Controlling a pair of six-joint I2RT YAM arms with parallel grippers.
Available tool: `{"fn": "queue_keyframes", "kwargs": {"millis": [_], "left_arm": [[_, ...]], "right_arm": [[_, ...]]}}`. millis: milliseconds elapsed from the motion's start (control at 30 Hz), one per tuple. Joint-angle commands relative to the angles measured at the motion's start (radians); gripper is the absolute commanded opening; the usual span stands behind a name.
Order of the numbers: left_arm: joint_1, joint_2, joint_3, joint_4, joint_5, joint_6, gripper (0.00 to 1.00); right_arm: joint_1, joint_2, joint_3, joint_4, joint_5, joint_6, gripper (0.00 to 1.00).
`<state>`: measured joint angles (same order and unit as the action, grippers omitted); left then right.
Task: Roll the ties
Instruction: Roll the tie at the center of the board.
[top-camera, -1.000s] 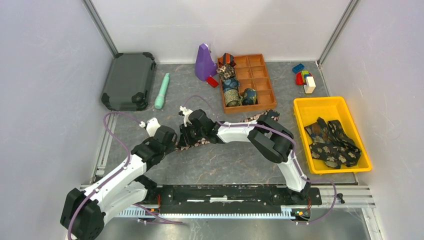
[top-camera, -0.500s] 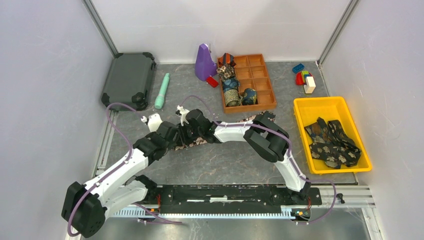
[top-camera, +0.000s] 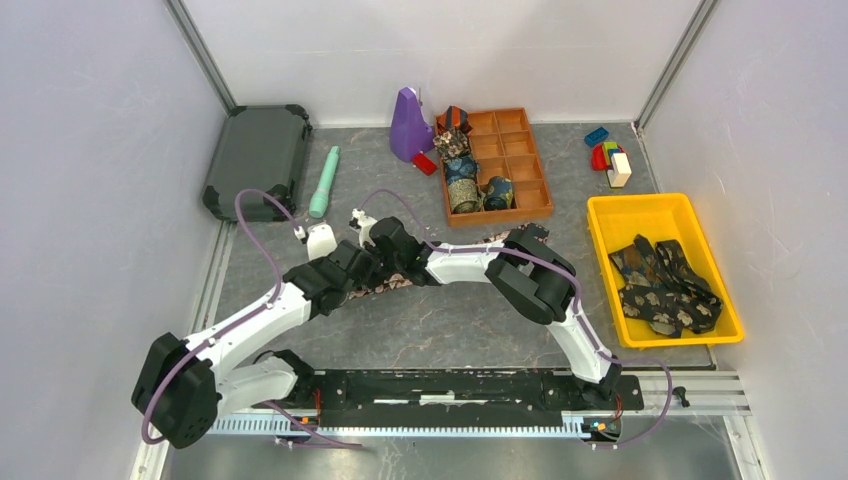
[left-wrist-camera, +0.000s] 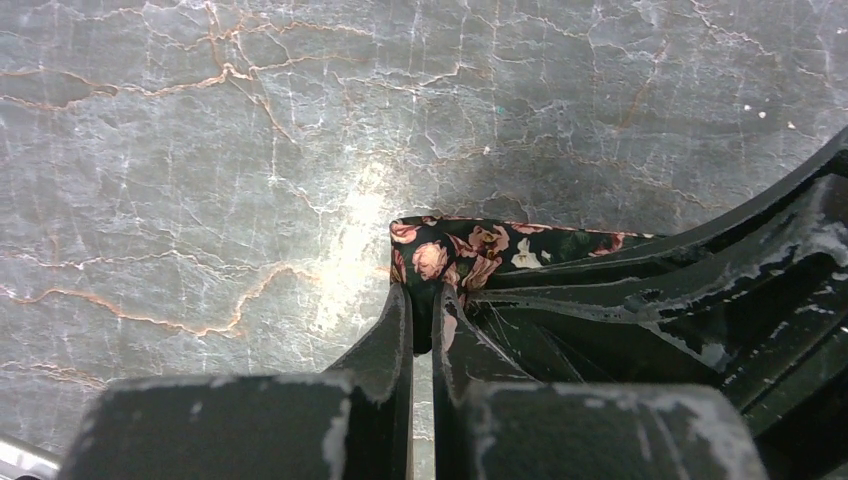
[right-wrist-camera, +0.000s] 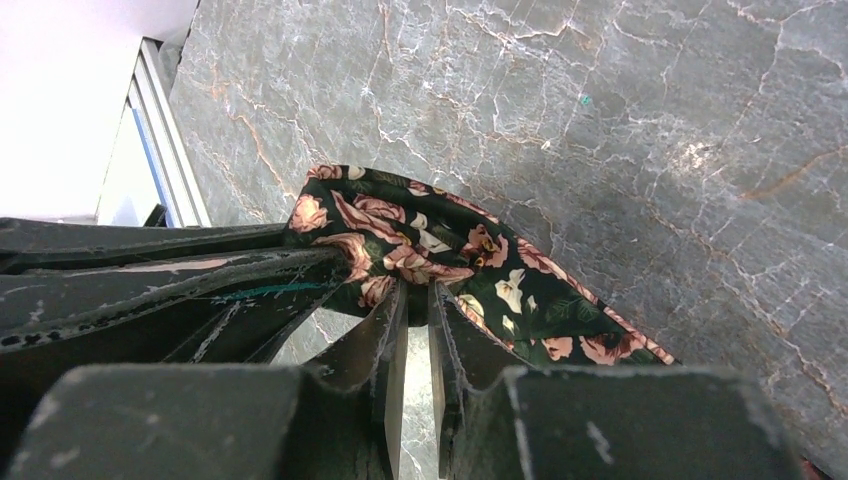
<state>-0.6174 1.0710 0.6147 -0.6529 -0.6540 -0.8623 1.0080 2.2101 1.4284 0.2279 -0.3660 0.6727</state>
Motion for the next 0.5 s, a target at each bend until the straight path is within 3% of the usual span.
{"fn": "queue_keyframes", "kwargs": {"millis": [0, 467], "left_arm": [[-0.013, 0.025, 0.037, -0.02, -0.099, -0.017, 0.02], [-0.024, 0.071, 0.062, -0.049, -0.145, -0.084, 0.02]], "right_arm": [[0.006, -0.041, -0.011, 0.03, 0.002, 0.01, 0.19], [0.011, -0.068, -0.063, 0.092, 0.007, 0.066, 0.27]]}}
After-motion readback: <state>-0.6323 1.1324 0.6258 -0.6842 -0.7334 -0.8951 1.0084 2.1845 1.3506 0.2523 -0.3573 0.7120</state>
